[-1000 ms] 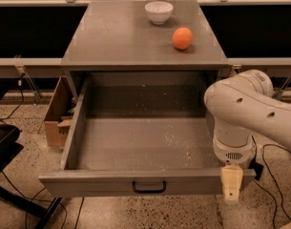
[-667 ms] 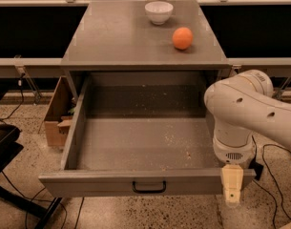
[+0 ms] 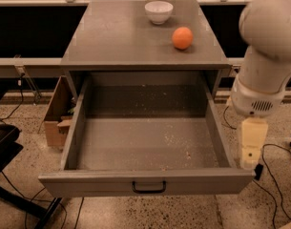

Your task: Open top drawer

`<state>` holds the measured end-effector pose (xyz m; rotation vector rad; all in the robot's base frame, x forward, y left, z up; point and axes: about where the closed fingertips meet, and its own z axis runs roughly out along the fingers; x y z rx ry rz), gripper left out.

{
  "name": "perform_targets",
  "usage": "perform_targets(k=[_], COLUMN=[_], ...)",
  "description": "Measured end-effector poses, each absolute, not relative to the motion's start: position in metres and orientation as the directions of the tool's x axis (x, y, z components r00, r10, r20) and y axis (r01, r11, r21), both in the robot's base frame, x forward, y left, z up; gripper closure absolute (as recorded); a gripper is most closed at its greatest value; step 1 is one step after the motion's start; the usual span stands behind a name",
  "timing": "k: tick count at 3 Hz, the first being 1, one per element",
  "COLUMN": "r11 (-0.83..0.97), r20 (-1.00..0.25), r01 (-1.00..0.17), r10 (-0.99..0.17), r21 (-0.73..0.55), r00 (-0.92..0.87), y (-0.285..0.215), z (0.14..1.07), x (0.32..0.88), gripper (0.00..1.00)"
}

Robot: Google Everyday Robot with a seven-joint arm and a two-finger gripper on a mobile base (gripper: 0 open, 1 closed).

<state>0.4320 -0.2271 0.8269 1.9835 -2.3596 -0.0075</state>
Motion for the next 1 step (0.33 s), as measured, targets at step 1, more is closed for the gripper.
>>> perform_targets(k=[1], r11=[0.195], r20=[0.031], r01=[-0.979], r10=[-0.98], r21=[-0.061], r00=[-0.197], y=[-0.2246], z=[0.907], x=[0.4529], gripper=[0.0])
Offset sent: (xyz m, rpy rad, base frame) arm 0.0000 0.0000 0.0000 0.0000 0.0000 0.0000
